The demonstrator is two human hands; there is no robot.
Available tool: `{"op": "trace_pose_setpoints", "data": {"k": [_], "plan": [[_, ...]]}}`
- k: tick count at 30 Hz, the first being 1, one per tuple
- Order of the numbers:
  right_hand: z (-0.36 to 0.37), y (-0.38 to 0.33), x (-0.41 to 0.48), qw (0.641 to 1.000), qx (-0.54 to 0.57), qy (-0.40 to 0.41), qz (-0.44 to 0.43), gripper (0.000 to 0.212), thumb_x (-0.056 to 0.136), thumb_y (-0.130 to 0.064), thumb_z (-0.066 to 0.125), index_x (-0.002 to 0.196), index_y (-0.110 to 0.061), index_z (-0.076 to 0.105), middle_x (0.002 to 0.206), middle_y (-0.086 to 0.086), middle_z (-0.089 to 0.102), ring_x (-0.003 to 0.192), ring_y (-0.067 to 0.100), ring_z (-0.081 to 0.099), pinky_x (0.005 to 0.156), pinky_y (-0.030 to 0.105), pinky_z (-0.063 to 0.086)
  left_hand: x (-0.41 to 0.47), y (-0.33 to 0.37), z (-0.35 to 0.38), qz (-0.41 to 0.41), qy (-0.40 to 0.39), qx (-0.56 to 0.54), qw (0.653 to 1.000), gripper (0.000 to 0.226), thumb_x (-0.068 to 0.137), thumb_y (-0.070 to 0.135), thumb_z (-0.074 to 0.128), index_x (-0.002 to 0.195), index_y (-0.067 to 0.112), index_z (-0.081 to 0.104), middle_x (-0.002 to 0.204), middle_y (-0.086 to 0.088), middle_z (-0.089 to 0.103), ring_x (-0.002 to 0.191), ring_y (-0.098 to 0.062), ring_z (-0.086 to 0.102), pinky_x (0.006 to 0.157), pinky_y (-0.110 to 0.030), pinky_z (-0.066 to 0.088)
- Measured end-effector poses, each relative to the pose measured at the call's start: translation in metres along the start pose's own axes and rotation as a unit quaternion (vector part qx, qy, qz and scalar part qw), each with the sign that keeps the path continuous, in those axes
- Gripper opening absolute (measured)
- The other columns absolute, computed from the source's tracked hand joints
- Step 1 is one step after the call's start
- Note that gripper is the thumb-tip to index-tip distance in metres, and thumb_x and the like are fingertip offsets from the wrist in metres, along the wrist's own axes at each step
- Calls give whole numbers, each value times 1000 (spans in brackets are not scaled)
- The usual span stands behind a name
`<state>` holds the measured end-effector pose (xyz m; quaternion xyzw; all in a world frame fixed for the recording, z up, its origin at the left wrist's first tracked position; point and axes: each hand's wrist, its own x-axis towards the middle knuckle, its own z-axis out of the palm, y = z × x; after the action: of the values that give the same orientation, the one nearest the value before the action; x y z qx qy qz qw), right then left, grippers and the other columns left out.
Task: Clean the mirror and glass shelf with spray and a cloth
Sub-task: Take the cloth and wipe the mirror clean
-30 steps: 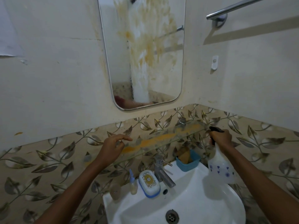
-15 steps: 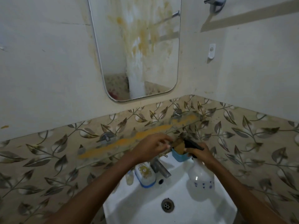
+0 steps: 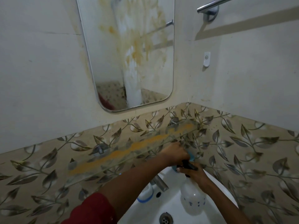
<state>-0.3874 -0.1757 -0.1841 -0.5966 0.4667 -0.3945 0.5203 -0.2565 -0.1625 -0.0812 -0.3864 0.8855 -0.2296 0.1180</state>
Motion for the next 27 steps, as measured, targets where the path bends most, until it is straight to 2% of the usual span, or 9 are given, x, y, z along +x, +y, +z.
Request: {"op": "trace_pose_setpoints", "data": {"k": [3,9,11,14,17,19,22,24,27], "plan": [[-6,4,4,999,-35,-14,-2,17,71,-2,76,85,3,68,74,7,64,67,12,61,53,10,46,4,-2,-3,14,11,18,1000,13,87,11,52,89,15,65,88,-4,68,78,-24,57,71,-33,43],[-5,11,18,987,-148,-51,44,35,74,-12,76,106,-6,64,101,11,64,96,28,62,64,32,54,5,-3,10,24,-2,62,998,18,90,11,51,98,20,65,95,0,67,87,-21,58,77,-30,36],[2,9,25,987,-149,-48,41,37,74,-11,76,108,-8,62,102,10,64,95,28,61,67,37,54,3,-7,15,13,-6,54,998,18,88,9,52,95,18,66,92,-2,68,85,-23,58,87,-34,37],[12,7,38,992,-118,-40,34,32,75,-7,75,104,-8,62,101,12,62,90,28,59,69,37,51,2,-19,14,-42,11,8,999,18,88,6,51,96,14,66,94,-7,68,80,-24,55,80,-34,35],[24,12,50,995,-93,-7,37,33,74,-4,75,104,-1,61,103,16,62,86,27,58,68,36,49,1,-31,-6,-65,55,-110,990,27,89,7,49,113,6,63,107,-16,67,99,-31,59,78,-38,43],[32,16,58,995,-95,3,25,33,73,-3,75,103,0,61,99,13,63,78,19,58,62,25,50,-5,-37,-26,-66,71,-182,978,30,88,7,52,115,4,62,111,-18,66,103,-32,58,78,-39,46],[42,19,70,996,-91,-4,10,22,73,0,74,76,-13,57,76,1,58,65,4,51,46,7,44,-18,-47,-46,-91,63,-275,955,32,87,12,56,119,10,60,118,-12,64,109,-27,55,86,-38,46],[48,20,77,997,-82,-6,8,22,76,-1,72,70,-15,56,75,1,58,63,4,50,45,7,43,-26,-54,-52,-109,42,-324,939,31,88,14,56,119,13,61,122,-7,62,113,-22,51,92,-35,43],[57,17,89,995,-98,-18,2,9,81,-4,67,85,2,62,79,8,61,66,10,51,51,16,42,-36,-65,-53,-131,34,-332,933,29,90,18,56,119,16,61,124,-3,61,115,-18,50,95,-31,41]]}}
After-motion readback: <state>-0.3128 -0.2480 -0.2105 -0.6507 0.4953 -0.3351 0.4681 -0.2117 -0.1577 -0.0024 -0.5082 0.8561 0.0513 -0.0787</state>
